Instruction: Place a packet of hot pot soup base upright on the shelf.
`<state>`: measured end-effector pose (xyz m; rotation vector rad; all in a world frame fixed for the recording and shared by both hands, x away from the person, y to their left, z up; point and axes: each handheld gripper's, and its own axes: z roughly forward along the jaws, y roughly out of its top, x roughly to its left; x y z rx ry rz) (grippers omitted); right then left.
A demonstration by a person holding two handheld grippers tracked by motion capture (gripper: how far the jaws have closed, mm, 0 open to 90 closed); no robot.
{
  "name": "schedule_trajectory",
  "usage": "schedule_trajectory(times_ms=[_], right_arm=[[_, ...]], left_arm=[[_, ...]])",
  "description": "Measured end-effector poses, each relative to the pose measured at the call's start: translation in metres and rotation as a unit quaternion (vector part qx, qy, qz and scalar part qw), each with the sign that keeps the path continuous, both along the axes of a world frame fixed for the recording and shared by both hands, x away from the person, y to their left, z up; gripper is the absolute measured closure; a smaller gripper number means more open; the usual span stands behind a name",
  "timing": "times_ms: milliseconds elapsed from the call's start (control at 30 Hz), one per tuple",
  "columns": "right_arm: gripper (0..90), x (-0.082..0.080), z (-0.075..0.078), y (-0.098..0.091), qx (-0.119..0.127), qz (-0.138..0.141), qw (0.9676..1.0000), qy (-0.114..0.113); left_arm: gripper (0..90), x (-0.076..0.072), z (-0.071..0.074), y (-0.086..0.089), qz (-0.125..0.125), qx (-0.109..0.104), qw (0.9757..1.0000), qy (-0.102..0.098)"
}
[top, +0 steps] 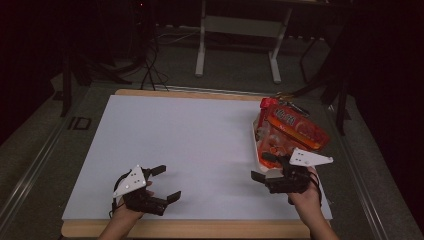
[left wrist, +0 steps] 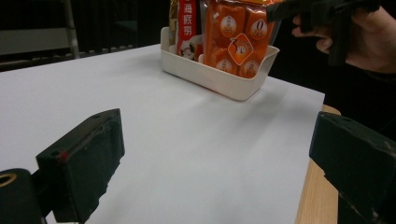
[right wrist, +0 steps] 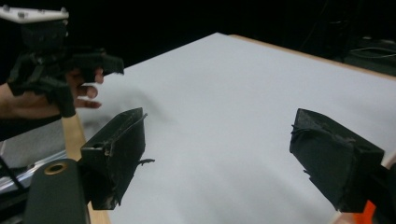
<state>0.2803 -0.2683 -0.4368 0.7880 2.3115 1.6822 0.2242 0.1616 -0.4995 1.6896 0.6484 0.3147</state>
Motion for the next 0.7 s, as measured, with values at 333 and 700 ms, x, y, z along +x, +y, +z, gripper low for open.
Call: schedule_trajectory(times_ms=[333,700], right_arm=[[17.5,-0.007,-0.018,0.000,-0.006,0.015,0.9999,0.006],[15.3,-0.008,-0.025,-0.004,-0.015,0.009,0.9998,-0.001]], left_arm=[[4.0,-0.001,0.000,-0.002,-0.007,0.005,1.0000,-0.003],[4.0,-0.004,0.000,-0.006,-0.010,0.016,0.9998,-0.012]])
